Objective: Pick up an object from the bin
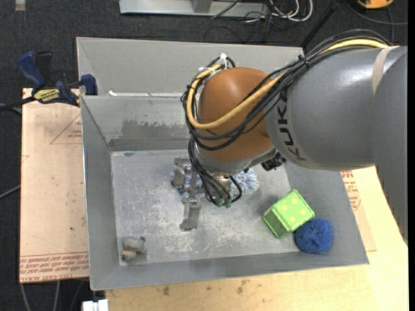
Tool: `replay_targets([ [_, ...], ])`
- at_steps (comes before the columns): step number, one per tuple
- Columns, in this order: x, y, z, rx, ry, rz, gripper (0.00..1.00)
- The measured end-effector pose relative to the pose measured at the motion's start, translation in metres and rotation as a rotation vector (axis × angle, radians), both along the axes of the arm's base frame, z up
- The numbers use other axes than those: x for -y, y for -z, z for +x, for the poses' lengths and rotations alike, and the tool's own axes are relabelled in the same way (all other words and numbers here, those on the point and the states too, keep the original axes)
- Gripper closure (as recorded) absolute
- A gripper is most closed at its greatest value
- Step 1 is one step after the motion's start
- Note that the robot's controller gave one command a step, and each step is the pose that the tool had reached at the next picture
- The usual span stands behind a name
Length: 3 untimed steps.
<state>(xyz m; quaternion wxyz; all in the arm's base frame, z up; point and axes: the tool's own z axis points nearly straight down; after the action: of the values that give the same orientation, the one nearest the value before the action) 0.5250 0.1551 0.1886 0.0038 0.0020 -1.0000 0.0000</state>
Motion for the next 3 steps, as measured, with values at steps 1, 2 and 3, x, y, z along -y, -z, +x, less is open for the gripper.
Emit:
replay_targets([
  [1, 0.001, -0.004, 0.002, 0.008, 0.003, 0.001, 0.00],
  [2, 0.021, -0.035, 0.050, 0.006, 0.015, 0.002, 0.00],
  [3, 0.040, -0.012, 0.099, 0.024, -0.109, 0.003, 0.00],
])
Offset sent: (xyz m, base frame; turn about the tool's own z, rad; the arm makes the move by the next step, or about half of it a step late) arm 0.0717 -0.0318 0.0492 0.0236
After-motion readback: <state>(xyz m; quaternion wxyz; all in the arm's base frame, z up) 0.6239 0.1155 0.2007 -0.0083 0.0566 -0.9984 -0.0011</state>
